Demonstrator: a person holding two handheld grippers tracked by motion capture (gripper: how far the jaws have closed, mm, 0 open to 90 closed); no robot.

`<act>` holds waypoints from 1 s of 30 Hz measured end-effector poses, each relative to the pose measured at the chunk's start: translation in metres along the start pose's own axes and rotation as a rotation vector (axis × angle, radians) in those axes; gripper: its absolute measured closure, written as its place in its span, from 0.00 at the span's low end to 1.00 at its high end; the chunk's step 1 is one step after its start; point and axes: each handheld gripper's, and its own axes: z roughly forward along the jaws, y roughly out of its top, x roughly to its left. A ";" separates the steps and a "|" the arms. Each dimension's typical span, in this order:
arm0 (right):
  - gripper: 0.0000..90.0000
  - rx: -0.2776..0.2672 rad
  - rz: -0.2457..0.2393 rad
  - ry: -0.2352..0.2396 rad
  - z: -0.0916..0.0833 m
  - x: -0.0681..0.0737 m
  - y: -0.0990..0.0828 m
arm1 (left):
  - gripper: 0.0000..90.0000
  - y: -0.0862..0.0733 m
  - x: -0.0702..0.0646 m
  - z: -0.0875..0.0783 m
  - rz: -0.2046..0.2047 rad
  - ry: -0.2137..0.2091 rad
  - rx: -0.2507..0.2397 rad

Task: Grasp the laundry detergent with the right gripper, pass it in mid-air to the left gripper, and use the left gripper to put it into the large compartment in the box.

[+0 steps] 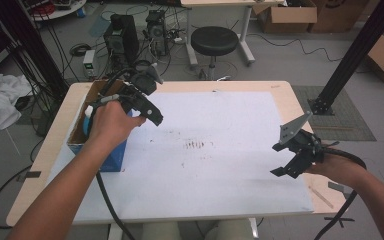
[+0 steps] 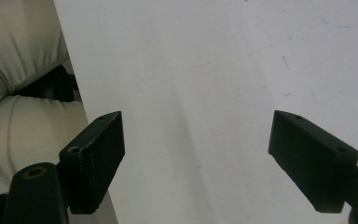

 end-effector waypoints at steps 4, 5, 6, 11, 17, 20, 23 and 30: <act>0.20 0.002 0.004 0.003 0.001 0.000 0.003 | 0.23 0.004 -0.010 0.006 0.047 -0.020 0.001; 0.20 0.003 0.002 0.004 0.001 0.000 0.004 | 0.23 0.005 -0.012 0.007 0.063 -0.027 0.002; 0.20 0.004 0.003 0.005 0.001 0.000 0.004 | 0.23 0.006 -0.014 0.009 0.080 -0.034 0.006; 0.20 0.004 0.001 0.008 0.002 0.000 0.007 | 0.23 0.008 -0.026 0.018 0.156 -0.061 0.021; 0.20 0.006 -0.001 0.014 0.005 0.003 0.011 | 0.23 0.010 -0.039 0.028 0.260 -0.069 0.030; 0.20 0.004 -0.001 0.015 0.006 0.004 0.013 | 0.23 0.009 -0.044 0.032 0.300 -0.093 0.031; 0.20 0.008 -0.005 0.019 0.006 0.004 0.015 | 0.23 0.009 -0.051 0.035 0.342 -0.109 0.017; 0.20 0.002 -0.017 0.024 0.007 0.000 0.021 | 0.23 0.010 -0.058 0.043 0.393 -0.120 0.028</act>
